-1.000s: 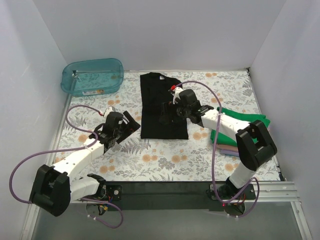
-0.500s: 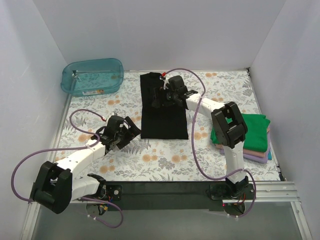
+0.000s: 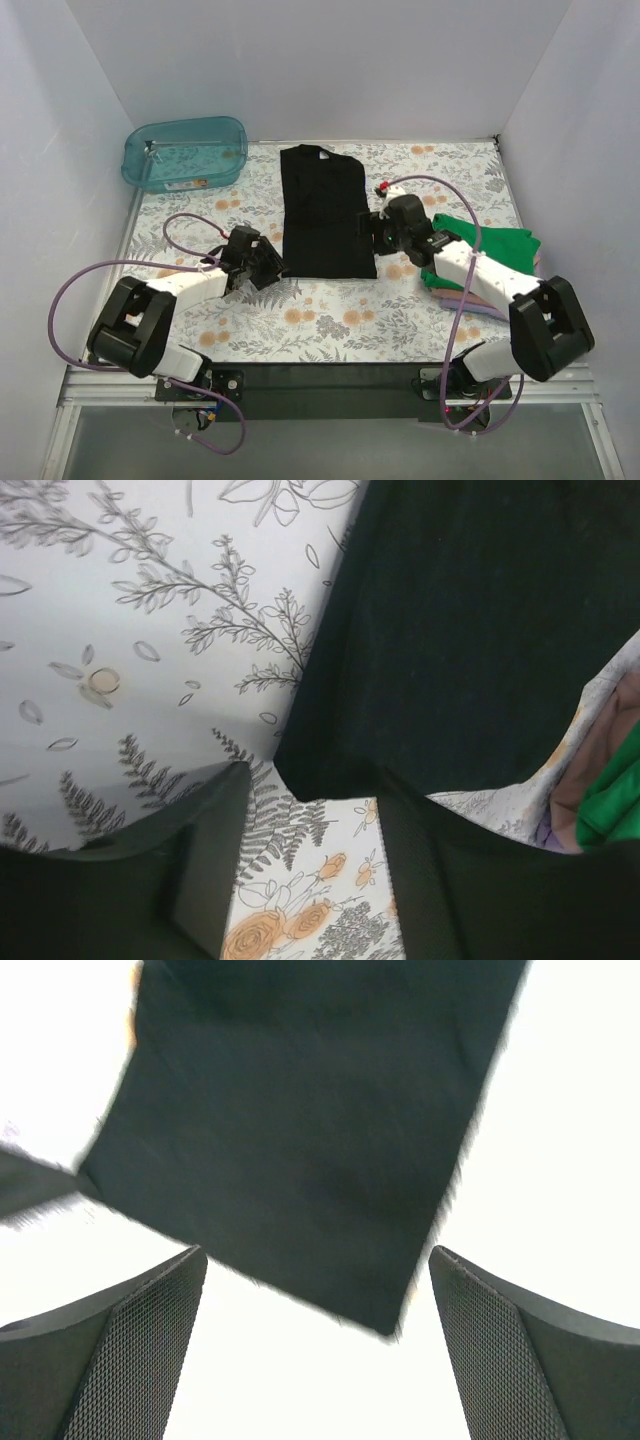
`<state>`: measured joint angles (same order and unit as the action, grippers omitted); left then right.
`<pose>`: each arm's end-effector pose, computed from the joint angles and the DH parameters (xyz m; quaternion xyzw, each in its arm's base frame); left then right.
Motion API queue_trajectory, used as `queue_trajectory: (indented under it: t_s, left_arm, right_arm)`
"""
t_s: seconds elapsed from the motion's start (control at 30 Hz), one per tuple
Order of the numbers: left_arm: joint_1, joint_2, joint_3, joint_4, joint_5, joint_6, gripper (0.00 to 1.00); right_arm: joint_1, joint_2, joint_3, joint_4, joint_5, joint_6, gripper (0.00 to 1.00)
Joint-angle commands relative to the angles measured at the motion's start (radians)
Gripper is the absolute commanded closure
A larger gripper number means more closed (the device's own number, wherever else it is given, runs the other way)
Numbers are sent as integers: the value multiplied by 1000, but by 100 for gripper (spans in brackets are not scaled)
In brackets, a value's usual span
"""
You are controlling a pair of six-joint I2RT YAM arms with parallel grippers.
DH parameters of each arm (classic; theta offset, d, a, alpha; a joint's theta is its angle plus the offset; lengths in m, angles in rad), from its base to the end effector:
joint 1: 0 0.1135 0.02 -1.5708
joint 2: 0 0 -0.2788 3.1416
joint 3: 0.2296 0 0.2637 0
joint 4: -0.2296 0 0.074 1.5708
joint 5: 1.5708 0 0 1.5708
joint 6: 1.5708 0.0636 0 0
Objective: Fold and stack the t-shirts
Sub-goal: Fold the tshirt
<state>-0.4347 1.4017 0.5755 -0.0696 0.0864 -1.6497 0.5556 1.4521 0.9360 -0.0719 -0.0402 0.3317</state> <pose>0.2490 -0.1217 0.1329 -0.5264 0.7822 -0.3062 0.1316 0.2997 0.1891 0.2395 -0.1079 0.8749 0.2185 0.4185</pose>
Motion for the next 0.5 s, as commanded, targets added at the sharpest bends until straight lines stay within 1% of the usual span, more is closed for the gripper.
queue_trajectory:
  t_s: [0.0, 0.07, 0.1, 0.17, 0.2, 0.23, 0.27, 0.33, 0.37, 0.4, 0.47]
  left_arm:
    - [-1, 60, 20, 20, 32, 14, 52]
    - [-6, 89, 20, 39, 61, 14, 65]
    - [-7, 97, 18, 45, 65, 13, 70]
    - [-13, 106, 11, 48, 58, -5, 83]
    - [-16, 105, -2, 50, 43, -15, 92]
    - [-16, 102, -8, 47, 36, -19, 97]
    - [-16, 95, -11, 47, 33, -21, 100]
    - [-18, 88, -22, 48, 23, -16, 100]
    - [-16, 80, -25, 48, 19, -16, 100]
    - [-18, 77, -32, 48, 13, -16, 100]
    - [-18, 72, -39, 48, 7, -13, 100]
  right_arm:
    - [-5, -90, -139, -14, 63, 81, 2]
    - [-5, -143, -210, -14, 53, 93, 3]
    - [-5, -160, -227, -14, 57, 99, 4]
    - [-5, -197, -276, -9, 59, 116, 6]
    - [-6, -205, -290, -3, 60, 121, 8]
    - [-6, -216, -305, 6, 54, 121, 10]
    - [-5, -216, -325, 20, 53, 121, 11]
    - [-8, -202, -335, 23, 48, 122, 13]
    - [-8, -194, -335, 27, 48, 122, 18]
    - [-8, -187, -332, 37, 15, 124, 22]
    - [-8, -164, -333, 58, -12, 124, 27]
